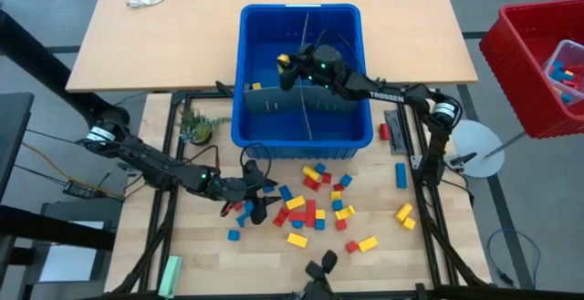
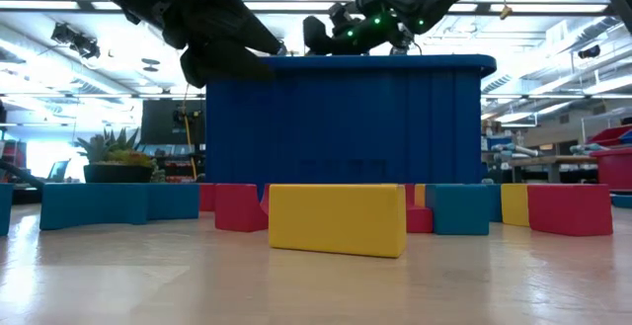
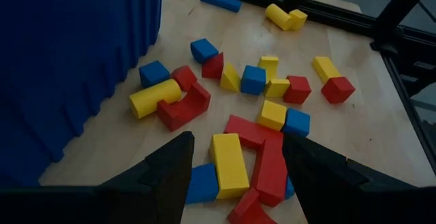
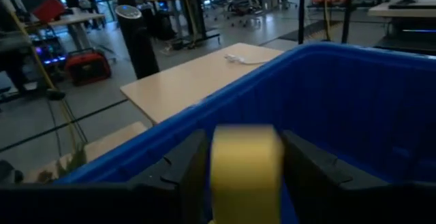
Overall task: Sort blocks
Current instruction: Put the yellow block with the other yellow blocks into the blue bin
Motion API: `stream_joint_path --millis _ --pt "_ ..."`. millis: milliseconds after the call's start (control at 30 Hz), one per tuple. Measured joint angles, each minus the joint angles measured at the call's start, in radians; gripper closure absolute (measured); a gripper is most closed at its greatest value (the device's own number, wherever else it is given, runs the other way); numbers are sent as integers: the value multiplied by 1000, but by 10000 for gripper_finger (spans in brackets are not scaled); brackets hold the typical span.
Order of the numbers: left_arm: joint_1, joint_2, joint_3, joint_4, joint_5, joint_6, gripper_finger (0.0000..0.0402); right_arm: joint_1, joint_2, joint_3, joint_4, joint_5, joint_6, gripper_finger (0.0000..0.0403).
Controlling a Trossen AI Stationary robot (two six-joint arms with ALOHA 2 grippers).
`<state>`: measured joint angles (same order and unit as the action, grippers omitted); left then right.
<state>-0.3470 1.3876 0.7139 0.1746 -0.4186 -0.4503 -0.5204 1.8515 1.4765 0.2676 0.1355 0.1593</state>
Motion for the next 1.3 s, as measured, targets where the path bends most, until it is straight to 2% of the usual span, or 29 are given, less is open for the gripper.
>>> stream_joint_path --millis 200,300,467,667,867,1100,1300 --pt "0 0 0 -1 0 0 168 -1 -17 1 -29 35 -45 181" --pt "0 0 0 0 -1 0 168 6 -74 1 -92 -18 -57 165" --pt "0 0 0 0 -1 0 168 64 -255 1 -301 -109 -126 161" --pt "0 0 0 0 -1 0 168 214 -486 2 -641 -159 -212 175" --pt "0 0 0 0 -1 0 168 390 -617 2 -937 -159 -140 188" --pt "0 0 0 0 -1 0 168 607 -626 0 -1157 -154 10 197" --pt "0 0 0 -1 -1 0 168 773 -592 -105 -1189 -88 116 200"
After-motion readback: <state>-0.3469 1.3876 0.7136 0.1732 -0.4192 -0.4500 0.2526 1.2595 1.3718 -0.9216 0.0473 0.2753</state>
